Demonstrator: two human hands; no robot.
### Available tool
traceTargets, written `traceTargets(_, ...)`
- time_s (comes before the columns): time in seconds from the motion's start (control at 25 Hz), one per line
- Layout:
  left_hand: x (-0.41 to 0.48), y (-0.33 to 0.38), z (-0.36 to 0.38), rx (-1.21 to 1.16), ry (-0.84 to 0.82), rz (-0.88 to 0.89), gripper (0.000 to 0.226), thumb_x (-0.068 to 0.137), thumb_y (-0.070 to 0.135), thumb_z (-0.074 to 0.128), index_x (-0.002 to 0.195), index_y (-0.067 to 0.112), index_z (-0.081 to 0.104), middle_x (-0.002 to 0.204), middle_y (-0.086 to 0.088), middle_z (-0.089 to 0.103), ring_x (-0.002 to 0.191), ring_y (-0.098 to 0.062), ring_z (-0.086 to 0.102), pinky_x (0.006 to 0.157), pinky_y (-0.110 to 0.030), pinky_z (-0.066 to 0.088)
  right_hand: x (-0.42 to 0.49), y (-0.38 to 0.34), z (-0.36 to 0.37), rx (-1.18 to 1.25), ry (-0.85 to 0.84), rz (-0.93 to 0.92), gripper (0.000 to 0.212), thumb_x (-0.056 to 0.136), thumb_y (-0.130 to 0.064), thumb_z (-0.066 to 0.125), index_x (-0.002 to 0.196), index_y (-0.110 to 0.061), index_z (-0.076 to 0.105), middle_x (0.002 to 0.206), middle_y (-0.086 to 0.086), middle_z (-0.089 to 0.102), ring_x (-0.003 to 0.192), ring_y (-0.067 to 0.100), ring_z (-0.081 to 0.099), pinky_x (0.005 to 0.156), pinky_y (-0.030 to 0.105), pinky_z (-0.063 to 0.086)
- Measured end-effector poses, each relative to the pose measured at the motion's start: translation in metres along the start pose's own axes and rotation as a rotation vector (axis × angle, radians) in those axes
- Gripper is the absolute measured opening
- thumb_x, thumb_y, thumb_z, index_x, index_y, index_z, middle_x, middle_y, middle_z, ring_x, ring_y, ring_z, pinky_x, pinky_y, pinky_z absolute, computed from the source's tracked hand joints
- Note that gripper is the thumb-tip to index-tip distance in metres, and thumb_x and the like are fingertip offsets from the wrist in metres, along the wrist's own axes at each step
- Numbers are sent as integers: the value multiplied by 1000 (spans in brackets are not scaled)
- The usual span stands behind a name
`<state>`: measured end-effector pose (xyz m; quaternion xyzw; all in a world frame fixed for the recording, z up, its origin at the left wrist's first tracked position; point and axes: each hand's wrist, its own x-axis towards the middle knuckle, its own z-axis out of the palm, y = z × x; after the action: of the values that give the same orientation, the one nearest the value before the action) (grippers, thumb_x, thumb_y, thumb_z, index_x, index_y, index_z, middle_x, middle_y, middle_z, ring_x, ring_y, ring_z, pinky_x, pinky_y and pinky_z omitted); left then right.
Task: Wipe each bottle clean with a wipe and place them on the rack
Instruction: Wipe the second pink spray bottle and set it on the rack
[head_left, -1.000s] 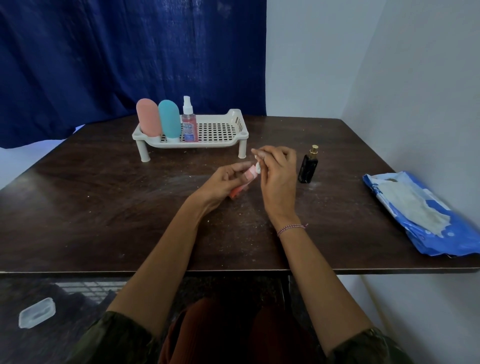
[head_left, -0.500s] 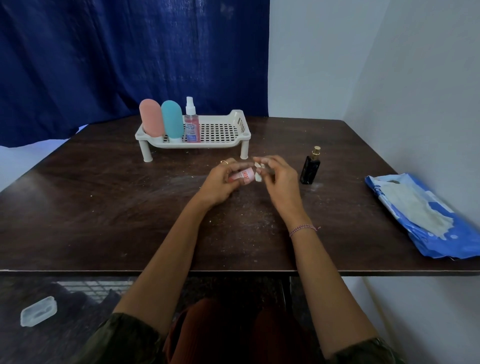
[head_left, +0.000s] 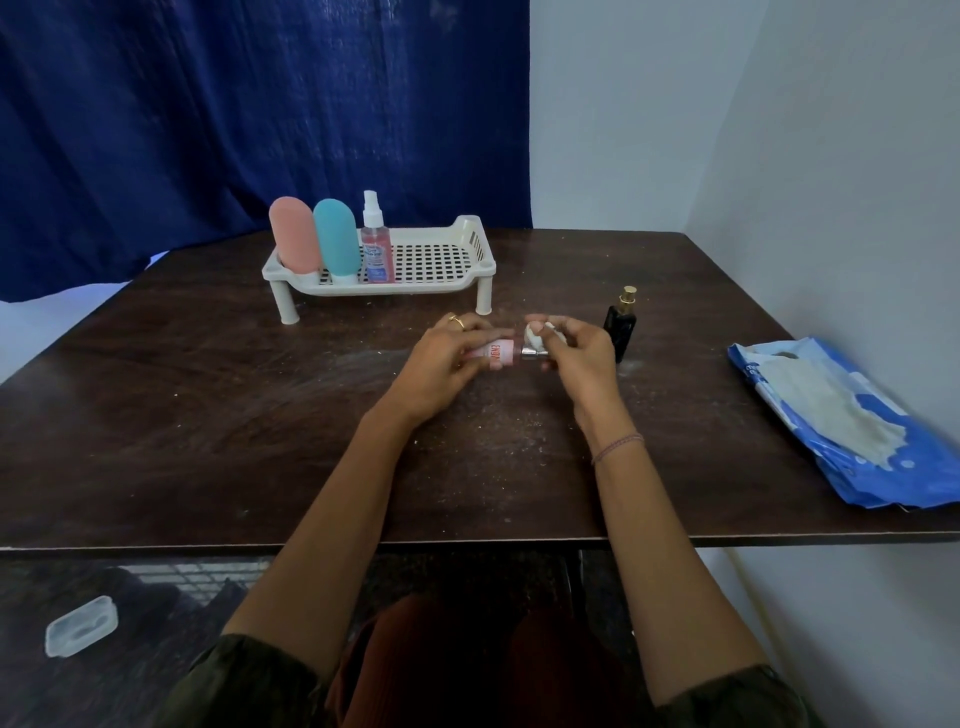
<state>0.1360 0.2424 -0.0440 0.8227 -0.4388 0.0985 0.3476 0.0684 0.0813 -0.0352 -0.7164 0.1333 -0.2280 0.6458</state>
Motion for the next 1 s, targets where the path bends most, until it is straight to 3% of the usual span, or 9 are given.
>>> traceTargets(0.08,1,-1,-1,-35,26,3,41,87,8,62,127,18,58,116,2,59,108,-14,50,91,-29,40,-1,-4,-3,312,-64,145,13,89,-14,61,95,-17,71,94,-3,71,75,1,59,56,12,45)
traceTargets(0.2,0,-1,-1,-104,35,-23,42,86,2,60,126,15,59,118,-1,60,111,-15,53,96,-32,43,-1,-6,-4,495,-185,197,17,91,-16,56,100,-19,70,97,-1,72,83,4,62,67,17,47)
traceTargets(0.32,0,1,-1,-253,41,-55,45,86,-6,56,126,14,58,114,1,60,109,-12,54,95,-19,42,-1,-9,-5,695,-250,208,23,96,-9,47,105,-16,67,103,4,72,94,11,66,81,24,52)
traceTargets(0.48,0,7,-1,-465,44,-121,38,90,-2,55,126,10,57,108,-4,61,99,-9,57,84,-17,46,-2,-11,-6,855,-222,235,26,94,1,44,106,-9,65,100,9,71,95,15,66,77,25,57)
traceTargets(0.64,1,13,-3,-634,68,-243,33,92,9,55,125,10,56,94,4,63,73,4,58,62,-14,46,-5,-11,0,759,-318,145,29,95,0,43,115,-9,62,112,10,68,109,18,62,91,29,52)
traceTargets(0.76,1,12,-5,-661,112,-270,32,92,12,55,124,11,56,93,3,66,76,1,61,66,-15,48,-7,-10,6,598,-361,14,30,96,-3,43,119,-13,59,119,5,65,114,15,58,97,29,48)
traceTargets(0.88,0,12,-4,-670,96,-295,36,91,10,56,127,7,54,91,0,65,76,-6,61,65,-17,48,-7,-6,10,382,-247,-59,28,93,-6,52,120,-6,59,124,11,59,119,22,54,103,36,43)
traceTargets(1.0,0,12,-1,-620,94,-297,39,89,9,59,128,6,54,98,-2,67,81,-7,63,70,-18,51,-6,-3,10,196,-157,-59,25,89,-14,59,112,-8,64,123,14,53,115,22,53,100,33,45)
